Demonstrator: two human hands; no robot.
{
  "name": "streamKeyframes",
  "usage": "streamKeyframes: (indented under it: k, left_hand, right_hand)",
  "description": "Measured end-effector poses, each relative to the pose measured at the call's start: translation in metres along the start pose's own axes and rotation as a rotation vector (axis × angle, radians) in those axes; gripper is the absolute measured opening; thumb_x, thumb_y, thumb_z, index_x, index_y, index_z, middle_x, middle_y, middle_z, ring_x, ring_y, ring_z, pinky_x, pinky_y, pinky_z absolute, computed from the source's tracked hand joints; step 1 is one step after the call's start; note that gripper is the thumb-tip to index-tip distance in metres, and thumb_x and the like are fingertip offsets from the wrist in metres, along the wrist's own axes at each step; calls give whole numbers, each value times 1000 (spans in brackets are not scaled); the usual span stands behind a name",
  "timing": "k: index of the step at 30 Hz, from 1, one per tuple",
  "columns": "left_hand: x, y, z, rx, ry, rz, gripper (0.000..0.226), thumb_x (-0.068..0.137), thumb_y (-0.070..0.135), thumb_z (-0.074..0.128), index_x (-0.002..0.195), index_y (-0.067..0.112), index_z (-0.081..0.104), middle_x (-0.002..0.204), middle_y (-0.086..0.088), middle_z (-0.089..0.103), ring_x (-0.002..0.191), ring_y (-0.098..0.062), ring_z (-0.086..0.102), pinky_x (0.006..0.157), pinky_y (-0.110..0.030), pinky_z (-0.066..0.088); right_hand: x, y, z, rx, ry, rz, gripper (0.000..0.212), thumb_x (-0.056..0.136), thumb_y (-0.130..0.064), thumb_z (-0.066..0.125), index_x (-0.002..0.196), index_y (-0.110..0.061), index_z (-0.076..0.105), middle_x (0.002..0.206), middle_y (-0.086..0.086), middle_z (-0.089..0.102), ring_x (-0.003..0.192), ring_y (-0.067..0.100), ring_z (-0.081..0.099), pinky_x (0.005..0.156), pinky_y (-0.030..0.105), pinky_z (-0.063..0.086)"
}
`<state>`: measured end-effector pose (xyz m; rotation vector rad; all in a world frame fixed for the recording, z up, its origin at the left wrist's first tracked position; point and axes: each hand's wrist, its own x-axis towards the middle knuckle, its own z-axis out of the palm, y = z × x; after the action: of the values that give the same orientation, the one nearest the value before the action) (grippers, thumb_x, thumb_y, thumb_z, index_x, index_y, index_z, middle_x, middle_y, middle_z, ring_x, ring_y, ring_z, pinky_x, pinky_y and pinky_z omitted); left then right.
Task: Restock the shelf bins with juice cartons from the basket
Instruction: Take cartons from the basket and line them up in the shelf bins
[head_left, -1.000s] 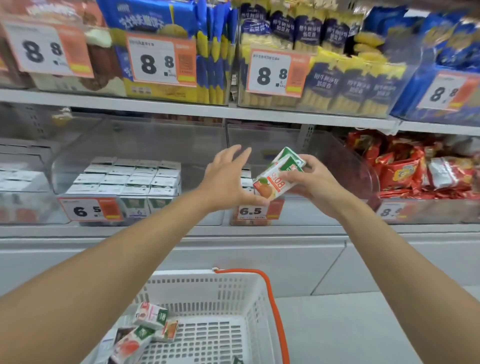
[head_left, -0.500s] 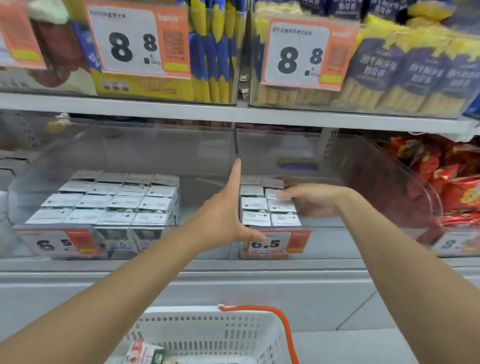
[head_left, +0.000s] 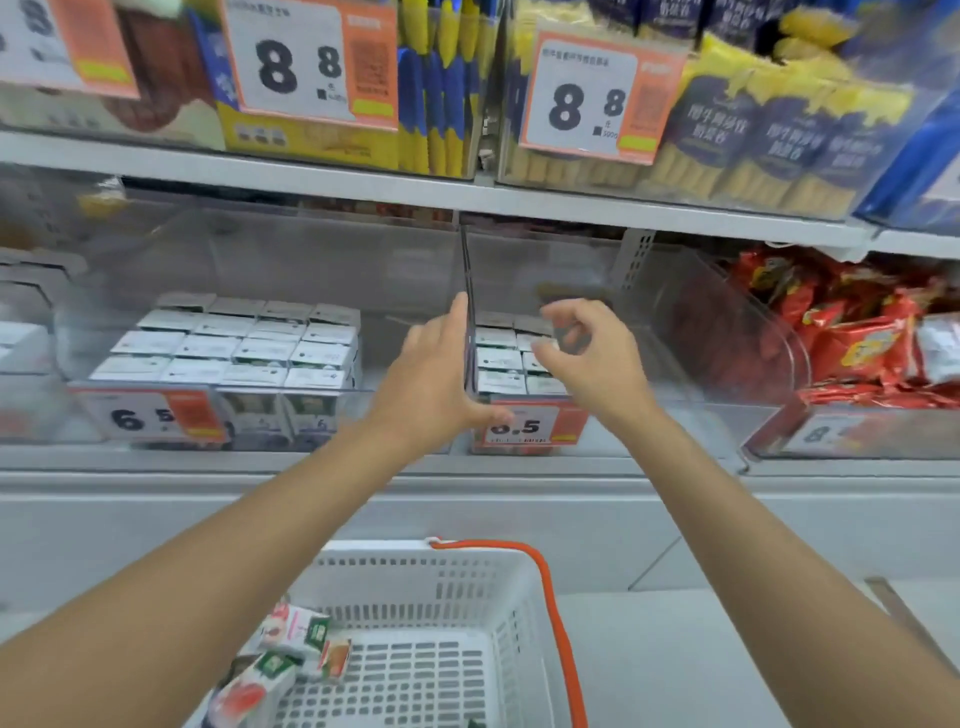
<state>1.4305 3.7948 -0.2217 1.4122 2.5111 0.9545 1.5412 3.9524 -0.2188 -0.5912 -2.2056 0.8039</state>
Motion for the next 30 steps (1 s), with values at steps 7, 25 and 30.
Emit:
streamKeyframes:
  k: [7, 25, 30]
  left_hand:
    - [-109, -72, 45, -158, 26, -124, 42, 75, 32, 78, 106, 28, 49, 80, 11, 50, 63, -9, 47, 66, -35, 44]
    - [-257, -209, 139, -470, -668, -689, 53, 79, 40, 77, 122, 22, 54, 108, 4, 59, 93, -9, 60, 66, -21, 47]
    - [-255, -181, 157, -1001, -742, -1008, 51, 75, 27, 82, 112, 36, 48, 115, 7, 57, 104, -14, 59, 85, -38, 57]
  right_hand:
    - [-146, 6, 71, -8, -450, 162, 18, 79, -14, 71, 93, -24, 69, 91, -3, 69, 71, 13, 58, 72, 25, 49]
    - [-326, 92, 149, -162, -1080, 723, 57, 79, -33, 78, 128, -18, 52, 118, 2, 60, 96, 18, 60, 81, 27, 50]
    - [-287, 70, 162, 562, -1033, 1017, 46, 92, -50, 57, 130, -23, 58, 124, 3, 64, 112, 20, 64, 95, 31, 53]
